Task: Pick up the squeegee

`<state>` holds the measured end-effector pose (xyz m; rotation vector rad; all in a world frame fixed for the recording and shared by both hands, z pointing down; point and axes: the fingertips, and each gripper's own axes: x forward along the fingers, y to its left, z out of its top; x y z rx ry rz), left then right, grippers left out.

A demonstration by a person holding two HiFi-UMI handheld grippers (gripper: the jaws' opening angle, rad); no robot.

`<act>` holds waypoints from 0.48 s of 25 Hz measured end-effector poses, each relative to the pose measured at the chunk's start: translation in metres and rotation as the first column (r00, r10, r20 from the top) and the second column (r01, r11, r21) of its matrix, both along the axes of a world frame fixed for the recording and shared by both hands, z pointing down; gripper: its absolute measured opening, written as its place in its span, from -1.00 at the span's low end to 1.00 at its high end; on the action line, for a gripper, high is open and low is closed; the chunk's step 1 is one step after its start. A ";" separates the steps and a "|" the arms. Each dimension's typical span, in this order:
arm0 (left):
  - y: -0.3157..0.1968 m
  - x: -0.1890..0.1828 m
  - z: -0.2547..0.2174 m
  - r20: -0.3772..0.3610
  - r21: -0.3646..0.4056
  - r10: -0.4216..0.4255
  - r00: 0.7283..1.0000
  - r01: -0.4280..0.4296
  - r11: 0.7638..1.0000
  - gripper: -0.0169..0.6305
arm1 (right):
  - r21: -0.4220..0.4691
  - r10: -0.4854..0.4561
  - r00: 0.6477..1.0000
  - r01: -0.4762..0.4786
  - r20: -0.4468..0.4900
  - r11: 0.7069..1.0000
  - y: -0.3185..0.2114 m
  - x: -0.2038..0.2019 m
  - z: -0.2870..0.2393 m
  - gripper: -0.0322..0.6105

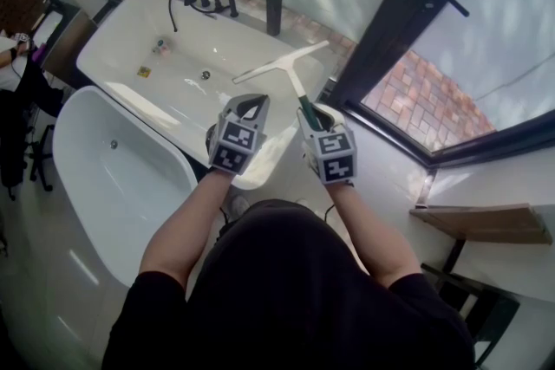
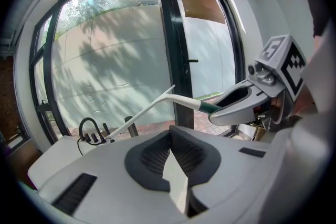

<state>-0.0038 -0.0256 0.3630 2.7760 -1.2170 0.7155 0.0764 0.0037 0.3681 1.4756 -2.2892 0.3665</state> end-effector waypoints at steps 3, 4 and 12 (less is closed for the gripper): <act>0.000 0.000 0.002 0.006 0.004 0.018 1.000 -0.018 1.000 -0.95 | 0.004 0.004 1.000 -0.004 0.002 1.000 -0.001 -0.002 -0.001 -0.59; 0.000 -0.001 0.002 0.006 0.005 0.019 1.000 -0.019 1.000 -0.95 | 0.005 0.005 1.000 -0.005 0.003 1.000 0.000 -0.002 0.000 -0.59; 0.000 0.001 0.001 0.000 0.002 0.006 1.000 -0.006 1.000 -0.95 | 0.009 0.006 1.000 -0.006 -0.001 1.000 0.000 0.000 -0.003 -0.59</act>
